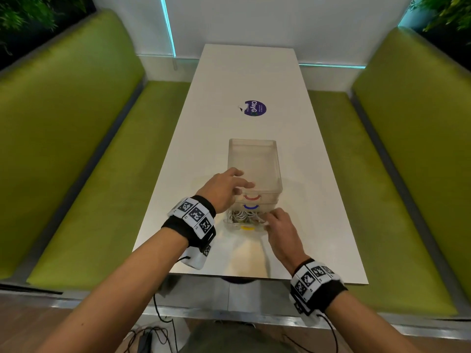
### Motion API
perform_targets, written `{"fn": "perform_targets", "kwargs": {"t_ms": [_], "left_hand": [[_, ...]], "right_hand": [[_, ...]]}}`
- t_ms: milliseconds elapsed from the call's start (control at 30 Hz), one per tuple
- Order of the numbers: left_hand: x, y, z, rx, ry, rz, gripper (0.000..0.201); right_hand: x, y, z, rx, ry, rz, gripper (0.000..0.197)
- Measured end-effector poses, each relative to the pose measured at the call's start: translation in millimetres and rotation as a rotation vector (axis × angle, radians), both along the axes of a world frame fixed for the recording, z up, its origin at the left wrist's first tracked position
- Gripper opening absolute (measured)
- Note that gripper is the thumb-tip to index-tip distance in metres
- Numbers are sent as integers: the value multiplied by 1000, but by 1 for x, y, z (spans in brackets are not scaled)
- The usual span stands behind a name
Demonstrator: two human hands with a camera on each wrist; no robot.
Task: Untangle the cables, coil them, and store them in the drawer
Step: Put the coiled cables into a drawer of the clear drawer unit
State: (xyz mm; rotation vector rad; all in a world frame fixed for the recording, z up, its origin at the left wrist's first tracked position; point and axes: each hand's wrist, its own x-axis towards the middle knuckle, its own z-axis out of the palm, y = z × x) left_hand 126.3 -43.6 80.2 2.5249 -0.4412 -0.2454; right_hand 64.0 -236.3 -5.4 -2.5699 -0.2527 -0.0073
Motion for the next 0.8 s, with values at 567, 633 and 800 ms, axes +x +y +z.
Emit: {"fn": "perform_targets", "kwargs": {"t_ms": [567,633,800], "left_hand": [[2,1,-4,31,-54,-12,51],[2,1,-4,35,-60,-16,50],[2,1,-4,39,-58,-10,49]], "right_hand": [[-4,-17,-10,-209,-143,108,25],[-1,-21,-4,-277,-151,192,28],[10,-15,2,-328,-30,247,20]]}}
